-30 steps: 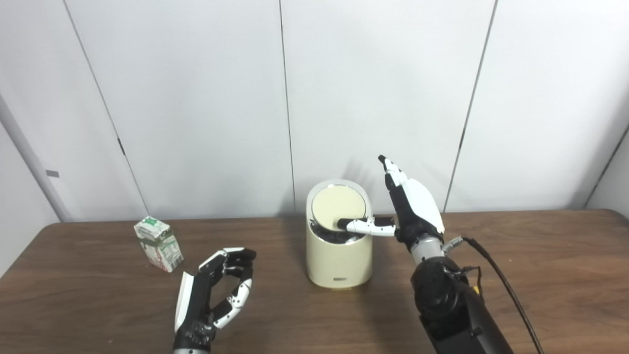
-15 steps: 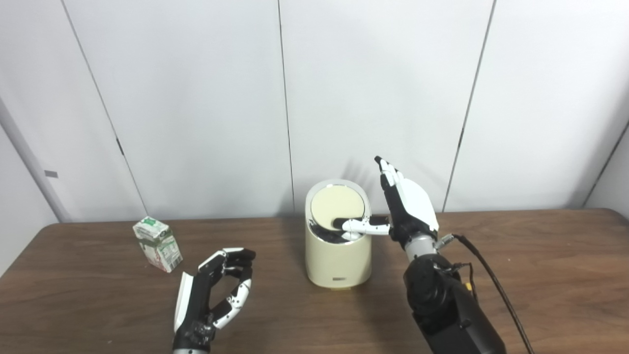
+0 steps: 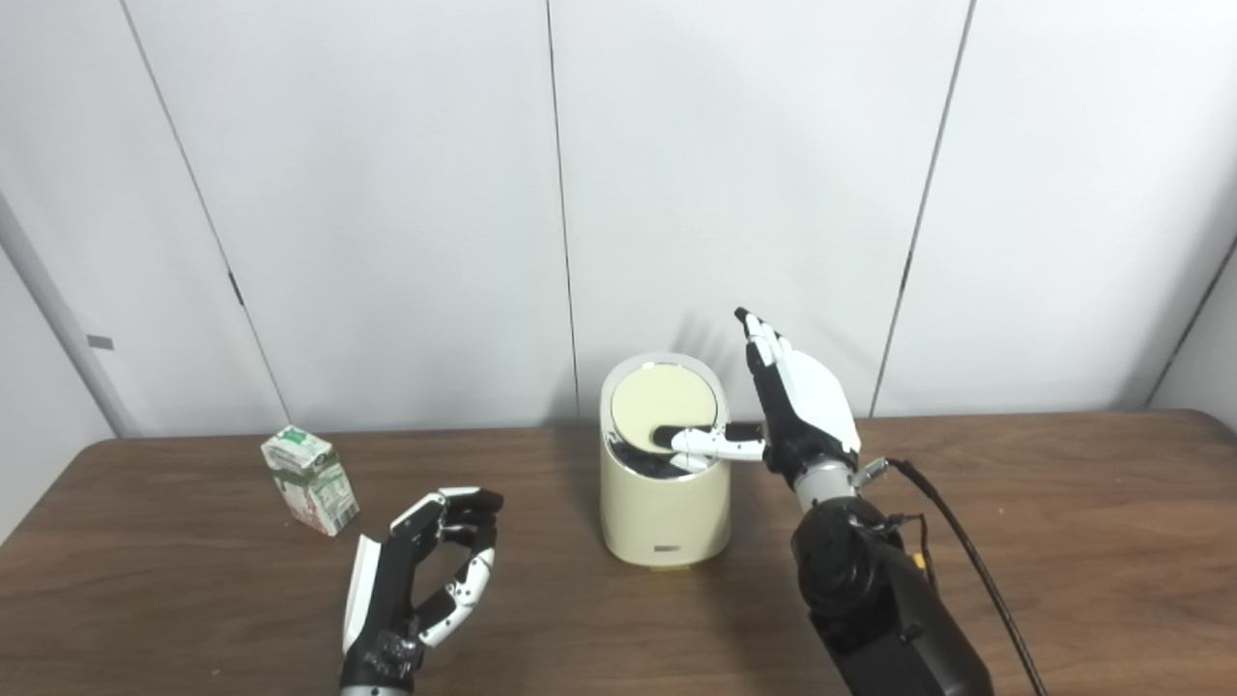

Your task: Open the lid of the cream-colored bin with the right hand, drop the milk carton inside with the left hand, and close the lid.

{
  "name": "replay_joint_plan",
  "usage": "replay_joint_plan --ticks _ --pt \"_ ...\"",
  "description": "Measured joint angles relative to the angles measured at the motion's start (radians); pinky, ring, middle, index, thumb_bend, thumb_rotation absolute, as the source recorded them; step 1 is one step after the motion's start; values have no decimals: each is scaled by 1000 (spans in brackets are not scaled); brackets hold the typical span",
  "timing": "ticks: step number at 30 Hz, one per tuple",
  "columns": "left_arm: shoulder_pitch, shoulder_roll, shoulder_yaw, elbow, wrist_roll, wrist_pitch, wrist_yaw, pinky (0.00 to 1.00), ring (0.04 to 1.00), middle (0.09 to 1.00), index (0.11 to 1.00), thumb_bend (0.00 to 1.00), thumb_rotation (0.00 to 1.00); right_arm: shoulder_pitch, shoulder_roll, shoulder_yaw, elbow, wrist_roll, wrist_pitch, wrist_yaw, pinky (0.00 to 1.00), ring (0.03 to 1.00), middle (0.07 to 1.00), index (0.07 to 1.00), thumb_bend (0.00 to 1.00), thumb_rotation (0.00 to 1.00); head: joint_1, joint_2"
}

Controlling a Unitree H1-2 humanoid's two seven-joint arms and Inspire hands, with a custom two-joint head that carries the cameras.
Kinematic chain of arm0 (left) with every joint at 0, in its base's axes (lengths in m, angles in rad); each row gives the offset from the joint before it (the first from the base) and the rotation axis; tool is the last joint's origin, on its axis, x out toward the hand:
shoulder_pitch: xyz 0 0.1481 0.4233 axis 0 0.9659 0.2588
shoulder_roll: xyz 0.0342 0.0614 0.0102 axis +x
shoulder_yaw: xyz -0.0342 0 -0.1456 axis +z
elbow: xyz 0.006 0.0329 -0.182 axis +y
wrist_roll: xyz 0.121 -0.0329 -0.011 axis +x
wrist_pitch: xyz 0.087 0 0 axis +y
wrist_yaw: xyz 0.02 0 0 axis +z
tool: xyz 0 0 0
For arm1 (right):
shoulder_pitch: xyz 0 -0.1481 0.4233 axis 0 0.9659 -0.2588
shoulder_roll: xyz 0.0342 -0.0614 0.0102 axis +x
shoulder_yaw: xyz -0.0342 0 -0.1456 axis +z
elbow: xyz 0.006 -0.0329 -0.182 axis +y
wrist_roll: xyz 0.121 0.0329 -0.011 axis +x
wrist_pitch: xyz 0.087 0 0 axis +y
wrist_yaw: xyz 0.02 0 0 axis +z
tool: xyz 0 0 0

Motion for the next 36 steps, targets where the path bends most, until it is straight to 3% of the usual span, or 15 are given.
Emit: replay_joint_plan --ticks 5,13,16,21,24,36 --pt "0 0 -1 -2 15 0 2 546 622 650 635 196 112 -11 0 6 -9 -16 2 0 1000 1000 1000 991 746 302 0 3" --pt "1 -1 0 -3 21 1 2 549 627 653 635 192 144 -21 1 8 -23 -18 -1 -5 1000 1000 1000 990 786 238 2 3" --pt "1 -1 -1 -3 23 7 2 549 627 654 637 195 168 -20 2 7 -23 -16 -2 -4 1000 1000 1000 990 799 362 2 3" --pt "1 -1 0 -5 23 12 2 551 628 653 636 194 140 -2 -9 -1 -15 5 -1 19 1000 1000 1000 987 867 734 2 5" --pt "3 -1 1 -9 22 20 1 554 630 655 636 202 156 17 -19 -1 -13 24 -3 33 1000 1000 1000 988 896 836 -2 5" --pt "4 -1 -1 -12 21 25 1 552 628 653 636 209 157 33 -35 0 -48 54 -8 73 1000 1000 1000 999 957 995 2 0"
